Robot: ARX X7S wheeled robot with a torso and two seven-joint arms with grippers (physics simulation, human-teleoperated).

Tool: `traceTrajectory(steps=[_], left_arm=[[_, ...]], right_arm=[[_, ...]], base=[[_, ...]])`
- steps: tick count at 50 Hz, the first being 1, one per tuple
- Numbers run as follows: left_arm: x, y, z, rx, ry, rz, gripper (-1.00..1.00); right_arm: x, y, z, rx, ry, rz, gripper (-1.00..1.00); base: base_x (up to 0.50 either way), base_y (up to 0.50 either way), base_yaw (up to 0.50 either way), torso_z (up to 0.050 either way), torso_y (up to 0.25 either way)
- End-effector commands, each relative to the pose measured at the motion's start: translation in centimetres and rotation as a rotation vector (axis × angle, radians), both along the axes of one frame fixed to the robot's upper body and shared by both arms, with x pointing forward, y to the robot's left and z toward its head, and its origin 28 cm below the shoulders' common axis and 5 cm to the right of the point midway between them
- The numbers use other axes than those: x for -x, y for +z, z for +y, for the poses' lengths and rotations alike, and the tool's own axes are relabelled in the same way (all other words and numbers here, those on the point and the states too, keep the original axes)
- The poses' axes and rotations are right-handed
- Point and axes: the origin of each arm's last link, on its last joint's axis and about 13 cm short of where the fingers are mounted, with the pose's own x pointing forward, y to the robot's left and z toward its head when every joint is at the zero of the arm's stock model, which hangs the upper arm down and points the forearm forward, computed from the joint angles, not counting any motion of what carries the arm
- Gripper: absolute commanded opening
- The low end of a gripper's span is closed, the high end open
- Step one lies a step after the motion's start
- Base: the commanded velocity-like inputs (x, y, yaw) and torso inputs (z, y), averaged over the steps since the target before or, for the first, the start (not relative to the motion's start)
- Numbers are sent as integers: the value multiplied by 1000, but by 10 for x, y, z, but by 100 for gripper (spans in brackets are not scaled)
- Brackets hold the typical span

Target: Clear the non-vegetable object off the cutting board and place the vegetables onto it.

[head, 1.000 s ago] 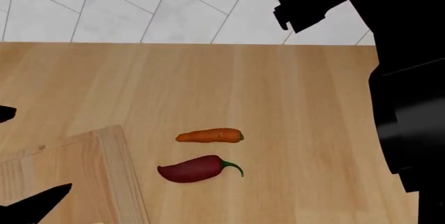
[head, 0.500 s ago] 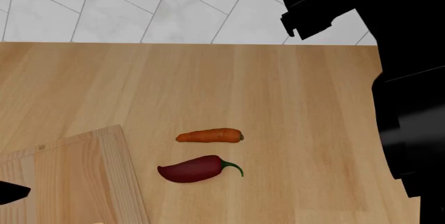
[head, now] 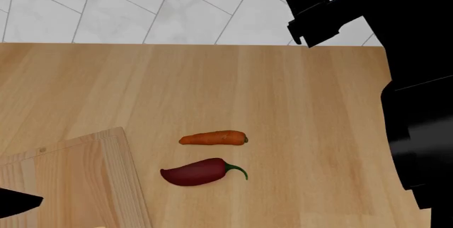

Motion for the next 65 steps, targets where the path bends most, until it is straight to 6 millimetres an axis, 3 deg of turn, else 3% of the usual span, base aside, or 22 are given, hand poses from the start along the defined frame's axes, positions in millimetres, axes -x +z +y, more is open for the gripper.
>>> traceTrajectory(steps=[1,36,65], left_arm=[[-6,-16,2,20,19,27,100],[-24,-57,6,67,74,104,100],[-23,-73,5,81,88,148,100]], right_arm=[[3,2,1,4,1,-1,100],[7,-2,2,14,16,28,100],[9,-2,1,15,15,34,100]], base=[[0,0,0,0,0],[0,0,0,0,0],[0,0,0,0,0]])
